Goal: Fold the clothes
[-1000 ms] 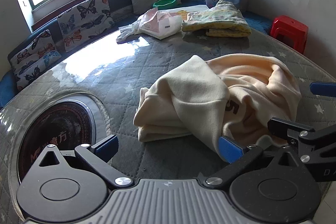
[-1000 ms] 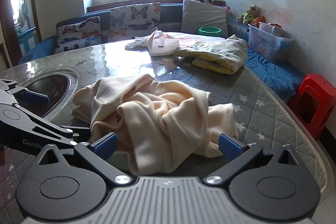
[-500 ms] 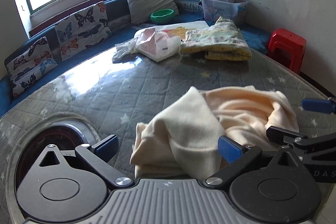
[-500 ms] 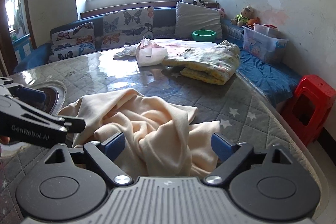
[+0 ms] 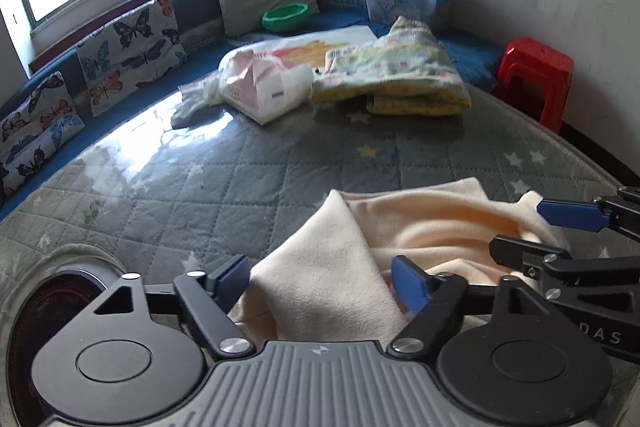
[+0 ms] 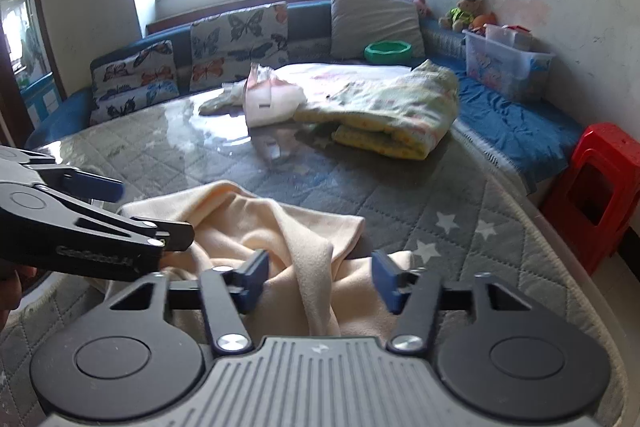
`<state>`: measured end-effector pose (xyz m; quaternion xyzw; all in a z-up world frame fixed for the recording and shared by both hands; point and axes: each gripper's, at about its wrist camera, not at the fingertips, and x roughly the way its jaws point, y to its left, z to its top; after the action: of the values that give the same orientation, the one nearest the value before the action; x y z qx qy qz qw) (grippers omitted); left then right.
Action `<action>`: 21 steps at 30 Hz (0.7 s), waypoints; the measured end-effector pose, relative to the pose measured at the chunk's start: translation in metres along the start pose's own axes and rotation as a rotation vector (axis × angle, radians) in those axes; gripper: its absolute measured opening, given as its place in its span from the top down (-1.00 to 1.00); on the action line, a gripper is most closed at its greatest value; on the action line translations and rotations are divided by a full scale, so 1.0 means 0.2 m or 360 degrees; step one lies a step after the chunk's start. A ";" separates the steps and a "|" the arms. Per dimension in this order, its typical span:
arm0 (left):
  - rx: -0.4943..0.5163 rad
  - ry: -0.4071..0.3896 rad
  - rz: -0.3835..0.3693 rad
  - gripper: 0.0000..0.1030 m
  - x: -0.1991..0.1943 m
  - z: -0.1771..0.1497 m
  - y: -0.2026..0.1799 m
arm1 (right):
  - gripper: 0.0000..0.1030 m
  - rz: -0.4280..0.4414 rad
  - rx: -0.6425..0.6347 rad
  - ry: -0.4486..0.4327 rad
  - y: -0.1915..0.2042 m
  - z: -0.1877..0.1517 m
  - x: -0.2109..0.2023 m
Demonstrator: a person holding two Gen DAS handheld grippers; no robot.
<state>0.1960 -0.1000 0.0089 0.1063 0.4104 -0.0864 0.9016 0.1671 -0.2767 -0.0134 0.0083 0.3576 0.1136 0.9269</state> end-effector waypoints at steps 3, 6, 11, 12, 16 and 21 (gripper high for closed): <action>0.0028 0.0010 0.0013 -0.09 0.02 -0.02 0.01 | 0.36 0.0031 -0.0014 0.0013 0.00 -0.01 0.01; 0.0021 -0.0008 -0.0019 0.31 -0.01 -0.02 0.04 | 0.49 0.0054 -0.0014 0.0007 0.00 -0.02 0.00; -0.0003 -0.0042 -0.0061 0.61 -0.08 -0.06 0.09 | 0.61 0.0078 -0.0029 -0.0035 0.01 -0.05 -0.05; -0.0006 -0.0050 -0.0068 0.62 -0.09 -0.07 0.10 | 0.62 0.0077 -0.0038 -0.0043 0.01 -0.06 -0.07; -0.0026 -0.0083 -0.0092 0.64 -0.17 -0.11 0.12 | 0.69 0.0073 -0.0066 -0.0068 0.02 -0.08 -0.12; -0.0015 -0.0131 -0.0144 0.64 -0.30 -0.18 0.13 | 0.73 0.0089 -0.0104 -0.0111 0.03 -0.12 -0.23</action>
<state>0.1387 -0.0611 0.0346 0.0797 0.3777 -0.1296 0.9133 0.1168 -0.2824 -0.0009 -0.0081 0.3208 0.1508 0.9350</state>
